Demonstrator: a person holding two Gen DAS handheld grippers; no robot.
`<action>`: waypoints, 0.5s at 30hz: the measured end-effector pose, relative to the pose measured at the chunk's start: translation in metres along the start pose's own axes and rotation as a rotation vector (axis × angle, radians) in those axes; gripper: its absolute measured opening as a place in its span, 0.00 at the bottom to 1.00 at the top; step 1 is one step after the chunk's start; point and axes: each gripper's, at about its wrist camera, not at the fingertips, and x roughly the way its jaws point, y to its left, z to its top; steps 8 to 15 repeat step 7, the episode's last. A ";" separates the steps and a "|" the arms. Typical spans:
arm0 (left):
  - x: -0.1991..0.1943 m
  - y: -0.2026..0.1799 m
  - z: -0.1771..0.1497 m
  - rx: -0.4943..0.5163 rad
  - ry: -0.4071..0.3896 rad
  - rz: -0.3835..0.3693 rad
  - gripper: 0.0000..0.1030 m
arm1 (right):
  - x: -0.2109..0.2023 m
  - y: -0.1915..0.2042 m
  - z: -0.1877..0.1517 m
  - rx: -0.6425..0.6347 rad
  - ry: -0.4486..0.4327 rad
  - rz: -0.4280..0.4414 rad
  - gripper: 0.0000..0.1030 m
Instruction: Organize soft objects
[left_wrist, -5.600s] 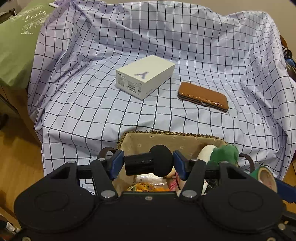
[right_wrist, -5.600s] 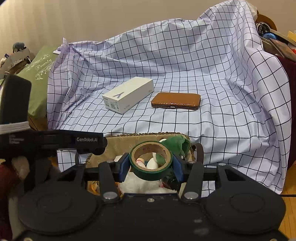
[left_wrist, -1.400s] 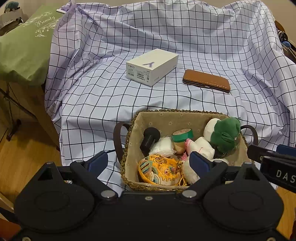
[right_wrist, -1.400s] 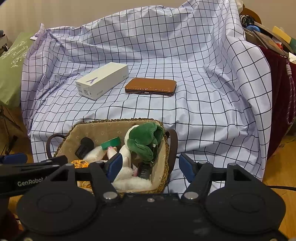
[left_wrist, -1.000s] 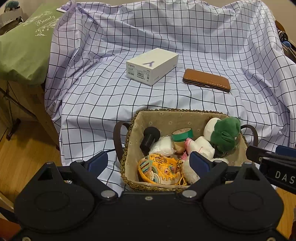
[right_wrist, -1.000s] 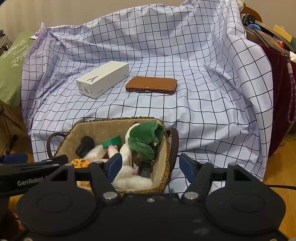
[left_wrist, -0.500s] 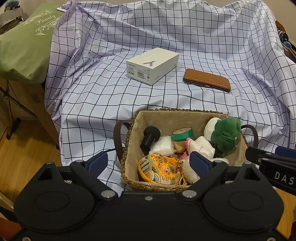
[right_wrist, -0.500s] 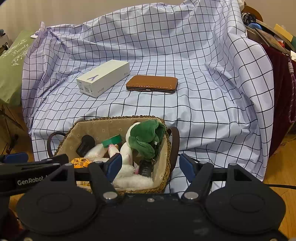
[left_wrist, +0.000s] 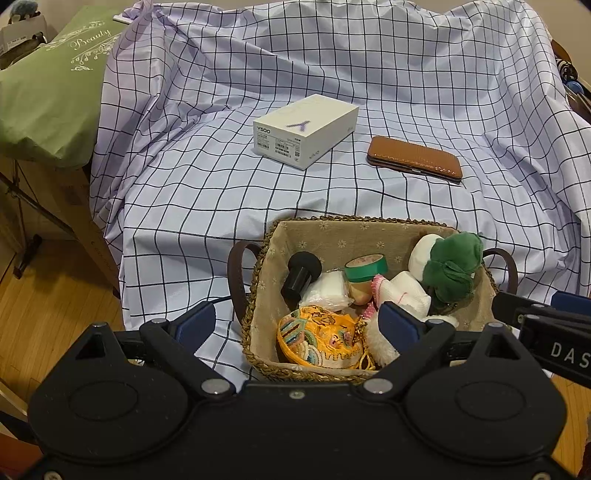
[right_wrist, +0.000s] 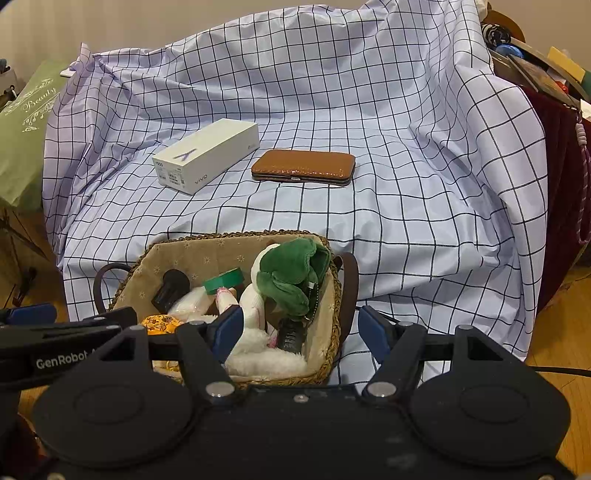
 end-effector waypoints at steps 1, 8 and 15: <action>0.000 0.000 0.000 0.001 0.000 0.001 0.90 | 0.000 0.000 0.000 0.000 0.000 0.000 0.66; 0.001 0.001 0.001 0.001 0.001 0.001 0.90 | 0.001 0.000 -0.001 0.002 0.003 0.002 0.67; 0.001 0.001 0.001 0.001 0.001 0.001 0.90 | 0.001 0.000 -0.001 0.002 0.003 0.002 0.67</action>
